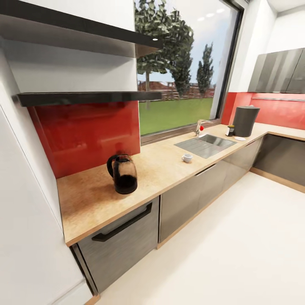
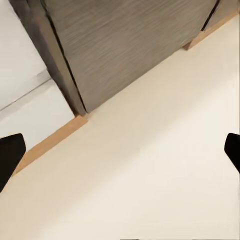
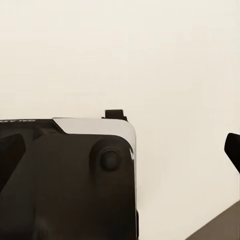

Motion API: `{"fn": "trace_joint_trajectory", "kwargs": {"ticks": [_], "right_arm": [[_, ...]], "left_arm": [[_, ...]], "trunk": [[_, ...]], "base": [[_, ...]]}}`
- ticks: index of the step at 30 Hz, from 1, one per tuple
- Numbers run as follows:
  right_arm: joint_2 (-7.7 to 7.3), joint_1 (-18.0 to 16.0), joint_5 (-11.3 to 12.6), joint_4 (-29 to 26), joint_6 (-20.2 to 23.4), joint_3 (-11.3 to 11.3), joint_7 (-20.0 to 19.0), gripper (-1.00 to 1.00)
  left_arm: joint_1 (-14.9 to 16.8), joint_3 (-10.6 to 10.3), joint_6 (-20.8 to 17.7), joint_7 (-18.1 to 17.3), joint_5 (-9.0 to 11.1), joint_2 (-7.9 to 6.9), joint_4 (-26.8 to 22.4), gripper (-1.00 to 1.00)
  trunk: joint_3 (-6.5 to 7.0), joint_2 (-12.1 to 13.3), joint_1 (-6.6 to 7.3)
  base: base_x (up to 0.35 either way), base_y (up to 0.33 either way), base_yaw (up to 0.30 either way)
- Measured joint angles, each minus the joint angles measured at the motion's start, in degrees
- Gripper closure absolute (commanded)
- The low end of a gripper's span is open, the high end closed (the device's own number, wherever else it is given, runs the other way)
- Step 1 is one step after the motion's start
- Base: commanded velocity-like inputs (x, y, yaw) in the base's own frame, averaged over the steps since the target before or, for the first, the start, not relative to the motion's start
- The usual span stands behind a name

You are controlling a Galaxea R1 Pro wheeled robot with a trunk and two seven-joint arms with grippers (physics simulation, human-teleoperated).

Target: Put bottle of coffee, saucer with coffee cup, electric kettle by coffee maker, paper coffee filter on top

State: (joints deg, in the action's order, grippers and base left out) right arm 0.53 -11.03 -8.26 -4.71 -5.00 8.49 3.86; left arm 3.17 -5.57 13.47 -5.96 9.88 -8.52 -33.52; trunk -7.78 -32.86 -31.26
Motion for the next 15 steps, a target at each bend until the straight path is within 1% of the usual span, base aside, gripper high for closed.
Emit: {"fn": "trace_joint_trajectory", "kwargs": {"ticks": [3, 9, 11, 12, 14, 15], "right_arm": [[-0.07, 0.0, -0.01, 0.0, -0.05, -0.05, 0.0, -1.0], [-0.12, 0.01, -0.02, -0.07, -0.14, -0.08, 0.0, -1.0], [-0.08, 0.0, -0.02, -0.08, -0.16, -0.14, 0.0, -1.0], [-0.07, 0.0, -0.02, -0.1, -0.17, -0.15, 0.0, -1.0], [-0.02, 0.0, -0.02, -0.14, -0.17, -0.15, 0.0, -1.0], [0.03, 0.02, -0.02, -0.15, -0.18, -0.16, 0.0, -1.0]], "left_arm": [[0.02, -0.05, 0.05, -0.09, -0.02, 0.08, -4.14, -1.0], [0.56, -0.15, -0.23, -0.06, 0.22, 0.48, -14.74, -1.0], [1.92, -0.16, -0.57, 0.01, 0.34, 0.68, -17.46, -1.0], [2.51, -0.16, -0.65, 0.06, 0.35, 0.72, -17.91, -1.0], [4.67, -0.17, -0.82, 0.15, 0.42, 0.81, -18.74, -1.0], [6.3, -0.15, -0.92, 0.22, 0.46, 0.85, -19.03, -1.0]], "trunk": [[0.0, 0.0, 0.0], [0.0, 0.0, 0.0], [0.0, 0.0, 0.0], [0.0, 0.0, 0.0], [0.0, 0.0, 0.0], [0.01, 0.0, 0.0]], "base": [[0.0, 0.0, 0.0], [0.0, 0.0, 0.0], [0.0, 0.0, 0.0], [0.0, 0.0, 0.0], [0.0, 0.0, 0.0], [0.0, 0.0, 0.0]]}}
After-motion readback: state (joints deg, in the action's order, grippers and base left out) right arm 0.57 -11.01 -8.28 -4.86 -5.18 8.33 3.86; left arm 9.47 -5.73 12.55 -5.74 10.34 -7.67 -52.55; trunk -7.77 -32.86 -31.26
